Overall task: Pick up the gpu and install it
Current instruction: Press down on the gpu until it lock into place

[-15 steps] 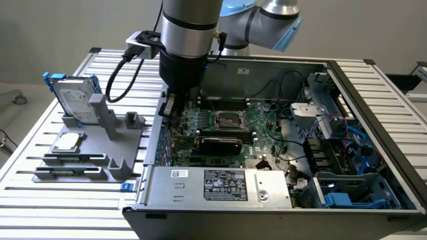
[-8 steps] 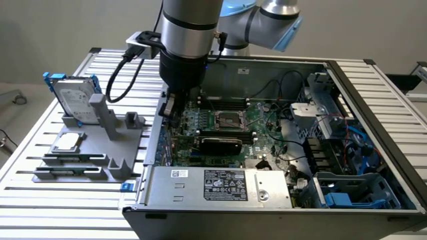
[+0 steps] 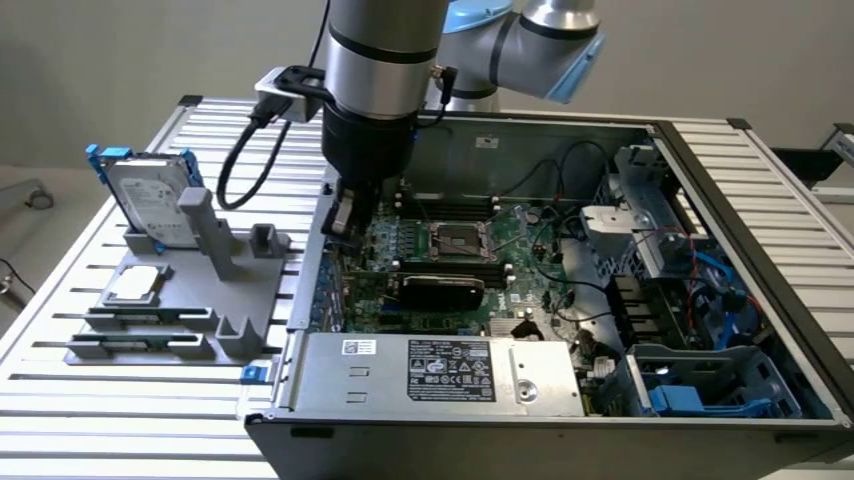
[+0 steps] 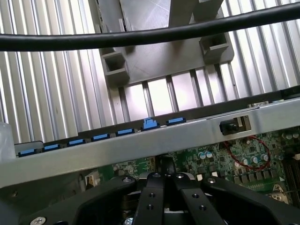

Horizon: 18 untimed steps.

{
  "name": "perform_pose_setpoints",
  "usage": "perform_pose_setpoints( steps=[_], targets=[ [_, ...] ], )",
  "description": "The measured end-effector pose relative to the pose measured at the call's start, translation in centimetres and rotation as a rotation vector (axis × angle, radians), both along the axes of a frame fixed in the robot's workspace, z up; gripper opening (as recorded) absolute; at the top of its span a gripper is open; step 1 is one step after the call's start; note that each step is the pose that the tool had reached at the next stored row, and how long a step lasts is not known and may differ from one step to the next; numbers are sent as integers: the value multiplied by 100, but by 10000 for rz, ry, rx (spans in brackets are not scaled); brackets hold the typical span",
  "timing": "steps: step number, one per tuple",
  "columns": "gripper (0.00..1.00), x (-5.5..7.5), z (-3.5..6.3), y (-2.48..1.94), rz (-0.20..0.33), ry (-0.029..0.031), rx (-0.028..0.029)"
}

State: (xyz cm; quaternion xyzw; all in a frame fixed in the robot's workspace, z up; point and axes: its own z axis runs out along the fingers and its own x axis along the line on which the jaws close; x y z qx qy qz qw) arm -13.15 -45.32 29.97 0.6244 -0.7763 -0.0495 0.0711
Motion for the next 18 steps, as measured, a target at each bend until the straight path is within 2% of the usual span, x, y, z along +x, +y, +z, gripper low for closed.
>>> perform_pose_setpoints(
  steps=[6, 10, 18],
  targets=[
    [11, -1, -27, 6, 20, -13, -10],
    [11, -5, -29, 22, 20, -14, -12],
    [11, -18, -29, 25, 18, -3, -18]
  ],
)
